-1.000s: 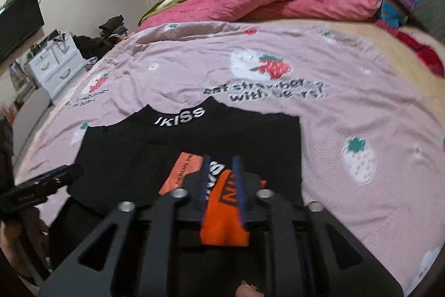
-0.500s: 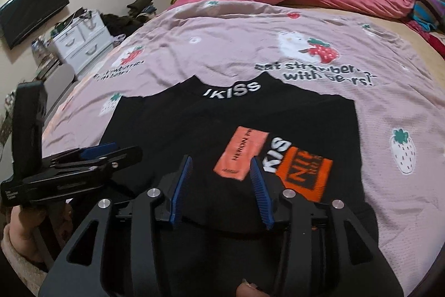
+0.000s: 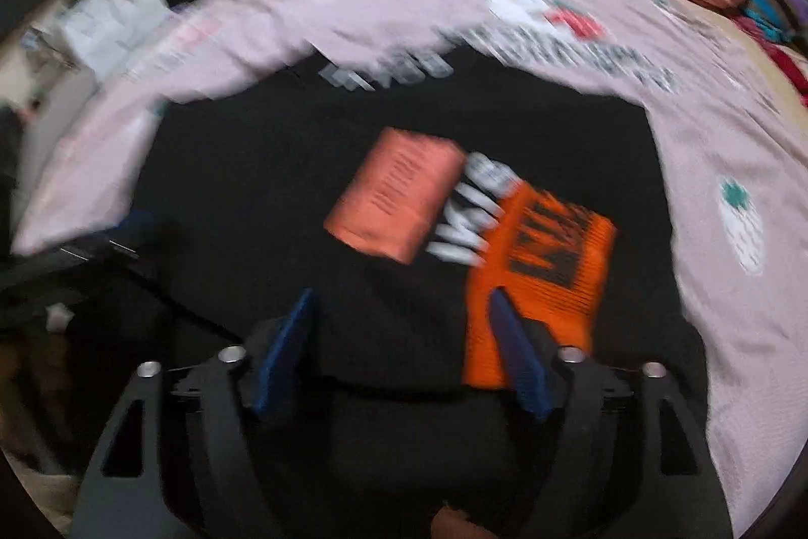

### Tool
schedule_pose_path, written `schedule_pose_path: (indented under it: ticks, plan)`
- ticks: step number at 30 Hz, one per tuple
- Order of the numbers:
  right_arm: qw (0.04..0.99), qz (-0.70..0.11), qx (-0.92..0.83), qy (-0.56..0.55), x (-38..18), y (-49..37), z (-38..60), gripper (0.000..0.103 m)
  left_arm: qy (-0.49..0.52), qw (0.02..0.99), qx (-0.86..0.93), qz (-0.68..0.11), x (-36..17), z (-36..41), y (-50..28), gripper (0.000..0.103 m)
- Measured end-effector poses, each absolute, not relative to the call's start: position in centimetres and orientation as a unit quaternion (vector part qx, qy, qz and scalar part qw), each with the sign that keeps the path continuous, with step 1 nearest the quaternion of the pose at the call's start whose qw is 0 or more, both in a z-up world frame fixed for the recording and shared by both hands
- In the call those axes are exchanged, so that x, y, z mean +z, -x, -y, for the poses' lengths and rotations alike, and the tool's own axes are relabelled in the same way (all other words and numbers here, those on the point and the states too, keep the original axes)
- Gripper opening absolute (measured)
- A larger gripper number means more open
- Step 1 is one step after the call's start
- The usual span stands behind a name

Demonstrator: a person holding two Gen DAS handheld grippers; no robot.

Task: Fold small clothes
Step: 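Move both open tools to the sweater hem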

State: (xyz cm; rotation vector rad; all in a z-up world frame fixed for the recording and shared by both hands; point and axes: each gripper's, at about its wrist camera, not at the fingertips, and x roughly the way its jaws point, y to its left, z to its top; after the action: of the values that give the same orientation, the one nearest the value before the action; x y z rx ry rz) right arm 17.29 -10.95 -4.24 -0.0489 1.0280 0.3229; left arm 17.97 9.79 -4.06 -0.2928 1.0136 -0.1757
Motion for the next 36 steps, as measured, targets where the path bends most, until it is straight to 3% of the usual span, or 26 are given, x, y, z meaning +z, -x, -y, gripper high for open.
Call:
schedule_pose_path:
  ticks: [11,14,19,21,36]
  plan:
    - [0.870,-0.460,0.168,-0.056,-1.7,-15.8,13.3,0.073,0.143,0.862,-0.079,-0.479,-3.5,-9.7,-17.4,0.064]
    - [0.879,-0.443,0.167,-0.063,-0.8,-15.2,13.7,0.086,0.140,0.863,-0.077,-0.479,-3.3,-9.5,-17.2,0.065]
    - [0.890,-0.418,0.165,-0.076,0.4,-14.2,14.9,0.087,0.139,0.866,-0.077,-0.475,-2.7,-9.4,-16.9,0.068]
    - [0.893,-0.409,0.165,-0.082,0.8,-14.0,15.3,0.095,0.141,0.866,-0.077,-0.474,-2.5,-9.4,-16.7,0.068]
    - [0.909,-0.369,0.170,-0.095,4.2,-12.0,16.3,0.096,0.129,0.884,-0.090,-0.440,1.6,-8.3,-14.8,0.076]
